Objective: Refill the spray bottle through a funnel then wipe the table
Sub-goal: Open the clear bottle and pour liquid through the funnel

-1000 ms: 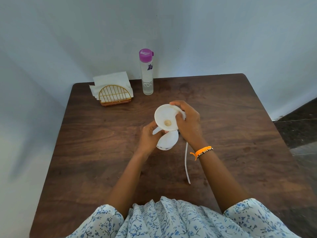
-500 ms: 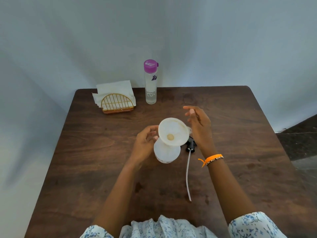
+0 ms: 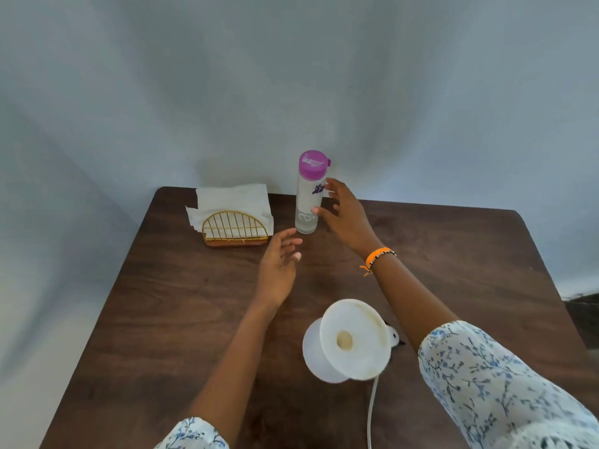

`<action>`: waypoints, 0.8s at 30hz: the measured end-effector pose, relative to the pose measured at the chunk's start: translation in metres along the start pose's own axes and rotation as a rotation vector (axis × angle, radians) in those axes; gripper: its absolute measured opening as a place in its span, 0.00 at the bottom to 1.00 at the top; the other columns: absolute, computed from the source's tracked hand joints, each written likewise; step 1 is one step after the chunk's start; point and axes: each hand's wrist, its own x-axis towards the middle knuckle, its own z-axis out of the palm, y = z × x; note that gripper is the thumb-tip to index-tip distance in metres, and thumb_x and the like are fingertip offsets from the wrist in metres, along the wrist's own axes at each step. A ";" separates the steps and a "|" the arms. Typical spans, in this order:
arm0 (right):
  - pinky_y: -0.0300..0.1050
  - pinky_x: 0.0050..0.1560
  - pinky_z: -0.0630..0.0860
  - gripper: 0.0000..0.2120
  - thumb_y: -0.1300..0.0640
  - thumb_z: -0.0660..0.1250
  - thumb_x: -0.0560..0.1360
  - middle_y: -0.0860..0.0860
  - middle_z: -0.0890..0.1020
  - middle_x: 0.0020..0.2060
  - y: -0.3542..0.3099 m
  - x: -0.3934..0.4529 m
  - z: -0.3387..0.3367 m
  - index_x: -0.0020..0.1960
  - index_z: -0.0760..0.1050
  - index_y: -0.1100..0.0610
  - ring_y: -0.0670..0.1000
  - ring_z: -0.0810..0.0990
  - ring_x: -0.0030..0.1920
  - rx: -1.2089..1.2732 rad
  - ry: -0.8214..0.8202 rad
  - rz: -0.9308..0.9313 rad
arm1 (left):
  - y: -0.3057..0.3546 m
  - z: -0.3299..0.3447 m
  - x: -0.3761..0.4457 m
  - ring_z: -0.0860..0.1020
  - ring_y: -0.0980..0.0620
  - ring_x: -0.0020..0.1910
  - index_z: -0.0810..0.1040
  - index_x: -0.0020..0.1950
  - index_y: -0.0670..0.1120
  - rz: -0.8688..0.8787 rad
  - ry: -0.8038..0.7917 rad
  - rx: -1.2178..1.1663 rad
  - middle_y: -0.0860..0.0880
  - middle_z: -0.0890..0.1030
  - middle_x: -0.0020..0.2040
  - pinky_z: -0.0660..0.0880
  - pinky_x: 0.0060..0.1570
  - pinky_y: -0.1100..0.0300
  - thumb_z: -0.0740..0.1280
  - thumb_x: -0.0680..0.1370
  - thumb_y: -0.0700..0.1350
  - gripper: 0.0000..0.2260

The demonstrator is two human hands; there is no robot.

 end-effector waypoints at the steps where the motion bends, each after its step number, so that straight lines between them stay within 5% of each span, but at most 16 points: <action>1: 0.41 0.62 0.68 0.30 0.58 0.70 0.72 0.52 0.71 0.66 0.002 0.007 0.004 0.70 0.62 0.57 0.47 0.70 0.64 0.008 -0.018 0.000 | 0.000 0.001 0.005 0.73 0.59 0.57 0.69 0.64 0.51 -0.003 -0.002 0.003 0.53 0.76 0.57 0.71 0.58 0.64 0.62 0.77 0.35 0.18; 4: 0.38 0.58 0.68 0.30 0.59 0.71 0.71 0.50 0.72 0.63 0.007 0.021 0.011 0.69 0.61 0.57 0.45 0.70 0.60 0.038 -0.061 -0.003 | -0.002 0.002 0.016 0.73 0.59 0.57 0.69 0.63 0.52 -0.011 -0.001 0.013 0.53 0.75 0.57 0.71 0.55 0.68 0.62 0.77 0.35 0.18; 11: 0.49 0.59 0.75 0.23 0.61 0.70 0.72 0.58 0.77 0.59 0.011 0.030 0.009 0.63 0.65 0.61 0.55 0.76 0.59 -0.036 -0.030 -0.062 | 0.004 0.004 0.020 0.73 0.59 0.58 0.69 0.64 0.52 0.010 -0.012 0.012 0.53 0.75 0.59 0.71 0.53 0.70 0.63 0.77 0.36 0.18; 15: 0.43 0.55 0.74 0.22 0.62 0.69 0.72 0.57 0.77 0.58 0.004 0.016 0.001 0.62 0.65 0.62 0.55 0.76 0.58 -0.060 -0.021 -0.077 | 0.021 0.005 0.013 0.74 0.64 0.55 0.69 0.63 0.53 0.047 -0.028 -0.007 0.53 0.76 0.59 0.71 0.48 0.78 0.62 0.77 0.36 0.18; 19: 0.23 0.44 0.70 0.21 0.60 0.69 0.73 0.51 0.75 0.56 -0.027 -0.007 -0.023 0.62 0.65 0.61 0.48 0.74 0.54 0.027 0.072 -0.069 | 0.046 0.002 -0.002 0.73 0.67 0.53 0.69 0.63 0.53 0.113 -0.027 -0.006 0.55 0.75 0.59 0.70 0.46 0.81 0.63 0.77 0.37 0.18; 24: 0.27 0.46 0.70 0.19 0.57 0.66 0.75 0.49 0.75 0.59 -0.089 -0.042 -0.062 0.63 0.65 0.59 0.46 0.73 0.54 0.080 0.186 -0.190 | 0.085 -0.003 -0.026 0.71 0.60 0.62 0.69 0.65 0.52 0.211 -0.026 -0.035 0.55 0.73 0.63 0.67 0.55 0.72 0.65 0.76 0.39 0.19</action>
